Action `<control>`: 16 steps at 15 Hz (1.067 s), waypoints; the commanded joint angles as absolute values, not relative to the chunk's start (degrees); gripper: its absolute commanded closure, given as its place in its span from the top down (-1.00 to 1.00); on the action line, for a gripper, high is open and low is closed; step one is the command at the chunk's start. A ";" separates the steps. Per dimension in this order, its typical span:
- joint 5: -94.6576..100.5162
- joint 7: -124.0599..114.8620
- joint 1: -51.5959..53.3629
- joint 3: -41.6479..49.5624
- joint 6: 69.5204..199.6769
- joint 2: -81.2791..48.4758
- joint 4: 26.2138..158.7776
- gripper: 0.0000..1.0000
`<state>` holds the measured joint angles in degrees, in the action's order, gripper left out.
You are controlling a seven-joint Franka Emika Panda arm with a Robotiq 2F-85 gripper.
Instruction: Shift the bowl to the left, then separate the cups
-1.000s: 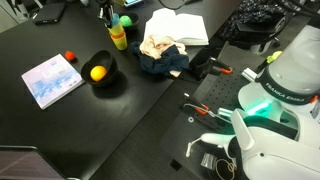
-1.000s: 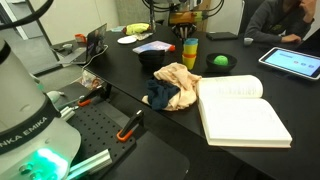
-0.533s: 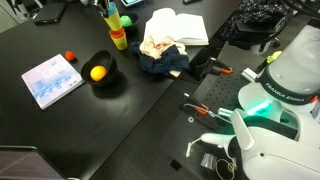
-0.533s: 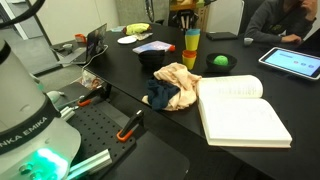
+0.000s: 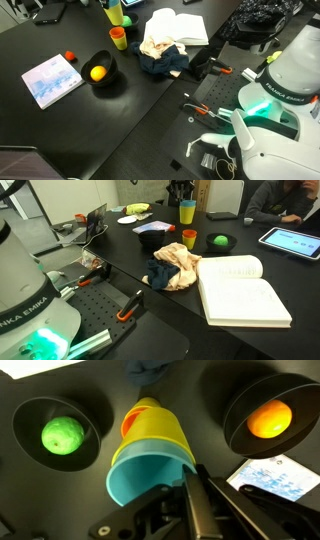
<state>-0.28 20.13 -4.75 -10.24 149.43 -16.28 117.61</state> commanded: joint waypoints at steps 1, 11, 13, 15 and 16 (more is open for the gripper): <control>-7.66 22.73 -4.69 -11.13 155.90 -9.44 127.67 -0.91; -18.98 28.79 -4.56 -17.47 170.03 -9.03 140.10 -0.91; -19.07 29.08 -4.51 -18.42 171.32 -9.19 141.79 -0.91; -18.45 28.93 -4.39 -18.99 172.02 -9.39 143.48 -0.91; -18.97 29.34 -4.60 -19.76 172.08 -9.42 144.29 -0.91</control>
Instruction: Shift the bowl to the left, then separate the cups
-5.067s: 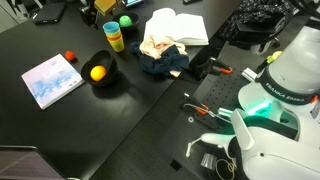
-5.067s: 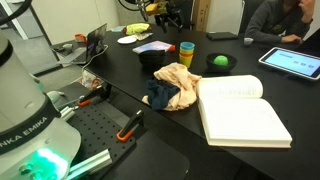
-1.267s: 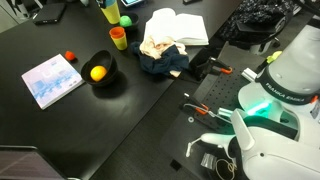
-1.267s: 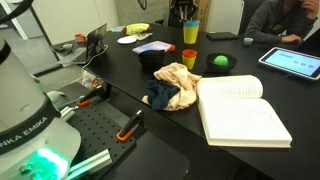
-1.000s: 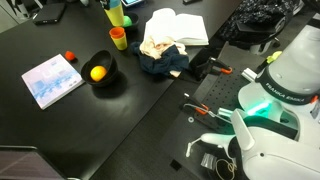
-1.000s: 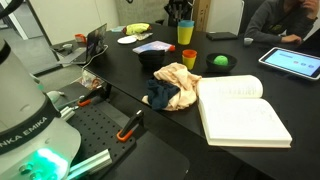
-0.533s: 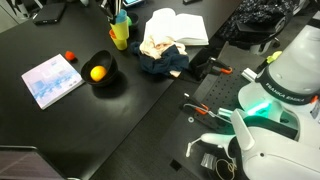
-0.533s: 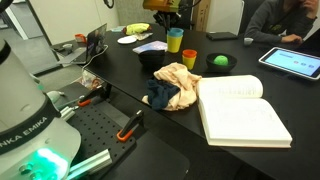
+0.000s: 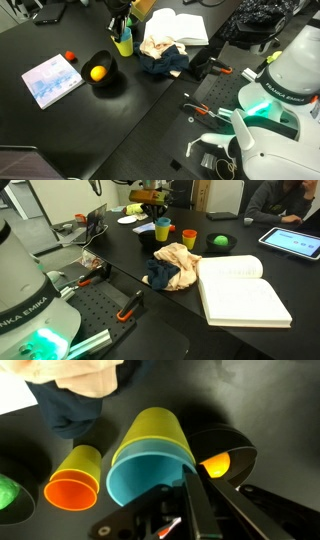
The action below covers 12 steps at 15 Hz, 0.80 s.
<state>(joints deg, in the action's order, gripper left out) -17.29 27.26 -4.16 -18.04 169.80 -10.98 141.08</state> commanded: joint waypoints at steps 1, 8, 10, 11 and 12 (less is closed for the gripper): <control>-19.13 29.53 -4.67 -20.30 172.42 -9.49 145.03 -0.91; -22.36 33.06 -5.74 -26.14 177.21 -12.12 148.02 -0.91; -22.06 33.39 -5.89 -26.95 178.98 -13.55 148.44 -0.91; -21.88 33.59 -6.13 -27.42 179.88 -14.47 148.45 -0.91; -21.64 33.70 -6.33 -27.80 181.00 -15.36 148.51 -0.91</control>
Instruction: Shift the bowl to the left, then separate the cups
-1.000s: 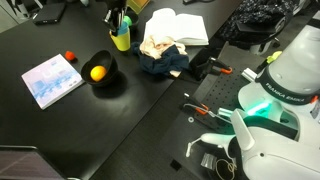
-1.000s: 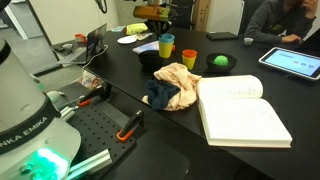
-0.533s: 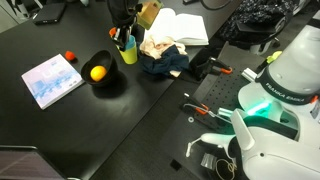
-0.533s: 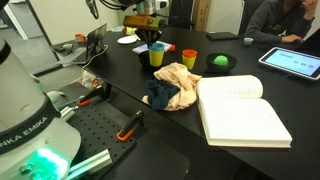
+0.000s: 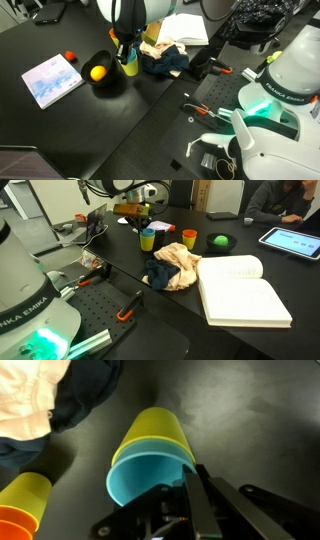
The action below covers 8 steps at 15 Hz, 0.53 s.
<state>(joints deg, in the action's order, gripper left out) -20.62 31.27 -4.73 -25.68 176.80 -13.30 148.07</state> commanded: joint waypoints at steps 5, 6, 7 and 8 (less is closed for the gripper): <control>-19.78 34.08 -5.67 -26.50 185.58 -19.72 148.10 -0.91; -19.58 34.23 -5.28 -25.92 186.22 -20.34 148.06 -0.91; -10.80 27.09 -6.41 -25.30 187.08 -21.23 148.30 -0.91; -8.19 25.79 -5.79 -24.05 187.38 -21.81 148.15 -0.91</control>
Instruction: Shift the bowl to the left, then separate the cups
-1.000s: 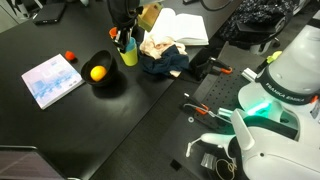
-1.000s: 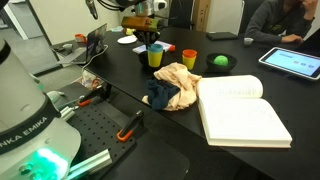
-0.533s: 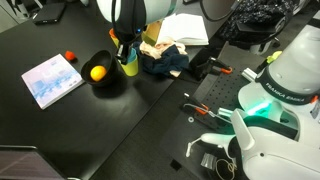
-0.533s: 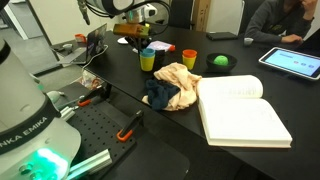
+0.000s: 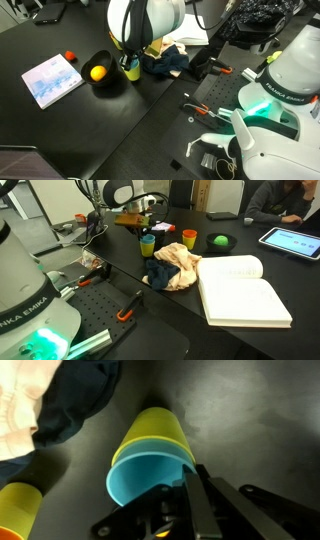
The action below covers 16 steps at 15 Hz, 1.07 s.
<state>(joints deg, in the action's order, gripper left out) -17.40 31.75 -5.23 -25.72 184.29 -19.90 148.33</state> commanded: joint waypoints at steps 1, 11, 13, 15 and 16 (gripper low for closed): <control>-4.79 23.50 -4.69 -22.16 187.74 -22.19 147.94 -0.91; 7.14 14.71 0.54 -12.54 184.15 -21.11 145.50 0.68; 7.41 14.17 1.81 -11.17 183.00 -21.03 144.99 0.92; 7.25 13.66 2.64 -10.43 181.62 -21.05 144.59 0.21; 7.19 13.49 2.85 -10.31 181.01 -21.08 144.40 0.20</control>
